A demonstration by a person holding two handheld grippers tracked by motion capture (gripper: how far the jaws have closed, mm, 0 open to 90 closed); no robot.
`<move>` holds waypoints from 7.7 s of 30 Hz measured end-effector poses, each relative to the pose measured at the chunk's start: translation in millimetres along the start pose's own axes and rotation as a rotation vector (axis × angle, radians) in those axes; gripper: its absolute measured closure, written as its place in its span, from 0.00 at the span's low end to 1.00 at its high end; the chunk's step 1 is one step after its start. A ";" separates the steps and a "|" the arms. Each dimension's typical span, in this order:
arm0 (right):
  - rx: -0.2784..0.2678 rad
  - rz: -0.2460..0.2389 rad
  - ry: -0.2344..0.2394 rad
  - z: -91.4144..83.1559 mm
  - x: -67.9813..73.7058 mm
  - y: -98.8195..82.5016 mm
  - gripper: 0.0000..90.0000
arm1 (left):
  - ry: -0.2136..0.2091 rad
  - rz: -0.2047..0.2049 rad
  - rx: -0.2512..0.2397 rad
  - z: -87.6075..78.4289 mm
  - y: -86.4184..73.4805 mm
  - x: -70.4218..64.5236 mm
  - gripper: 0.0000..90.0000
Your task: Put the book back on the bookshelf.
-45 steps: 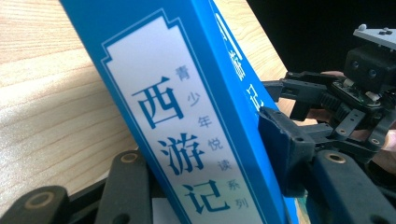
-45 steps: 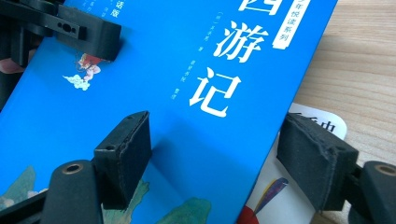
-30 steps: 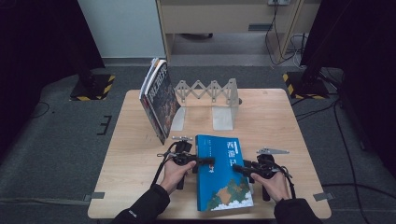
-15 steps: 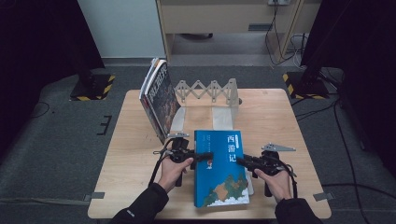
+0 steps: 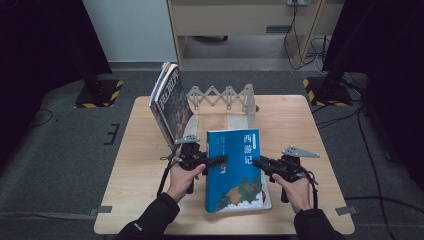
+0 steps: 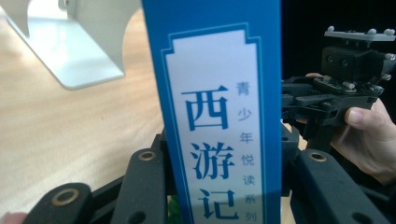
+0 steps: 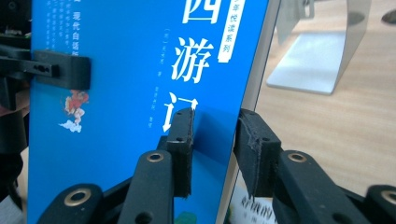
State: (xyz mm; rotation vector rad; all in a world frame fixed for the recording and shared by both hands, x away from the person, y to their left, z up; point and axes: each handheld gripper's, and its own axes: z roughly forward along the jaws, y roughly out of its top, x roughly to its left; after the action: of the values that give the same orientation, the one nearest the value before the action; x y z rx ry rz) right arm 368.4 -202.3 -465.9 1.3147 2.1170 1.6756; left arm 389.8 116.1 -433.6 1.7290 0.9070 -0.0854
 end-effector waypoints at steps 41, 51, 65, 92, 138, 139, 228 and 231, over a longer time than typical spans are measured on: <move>-0.115 -0.065 0.066 2.1 1.8 12.5 0.69 | -0.014 0.204 -0.094 -12.1 -4.5 -18.8 0.67; -0.150 -0.124 0.102 -0.3 9.2 12.1 0.71 | -0.001 0.246 -0.124 -8.2 1.3 -27.9 0.65; -0.143 -0.126 0.095 -5.5 4.7 6.1 0.68 | 0.030 0.242 -0.115 5.6 2.7 -32.4 0.67; 0.306 -0.140 -0.411 -16.1 -75.1 -40.4 0.27 | 0.141 0.196 -0.121 -47.5 36.8 -38.3 0.68; 0.299 -0.159 -0.462 -5.1 -79.0 -52.4 0.05 | 0.515 0.162 -0.303 -22.0 169.2 6.9 0.68; 0.299 -0.159 -0.462 -5.1 -79.0 -52.4 0.05 | 0.520 0.153 -0.306 -20.2 171.1 10.1 0.68; 0.297 -0.152 -0.469 -5.0 -78.0 -52.8 0.04 | 0.600 0.216 -0.290 41.7 72.9 44.8 0.64; 0.298 -0.153 -0.467 -5.1 -77.9 -53.0 0.04 | 0.598 0.212 -0.297 42.1 72.3 44.2 0.64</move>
State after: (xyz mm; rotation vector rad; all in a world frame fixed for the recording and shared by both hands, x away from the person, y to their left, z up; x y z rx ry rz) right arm 384.4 -259.8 -539.1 1.4046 2.1541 0.9039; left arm 480.4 97.9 -413.4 1.5759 1.0880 0.7060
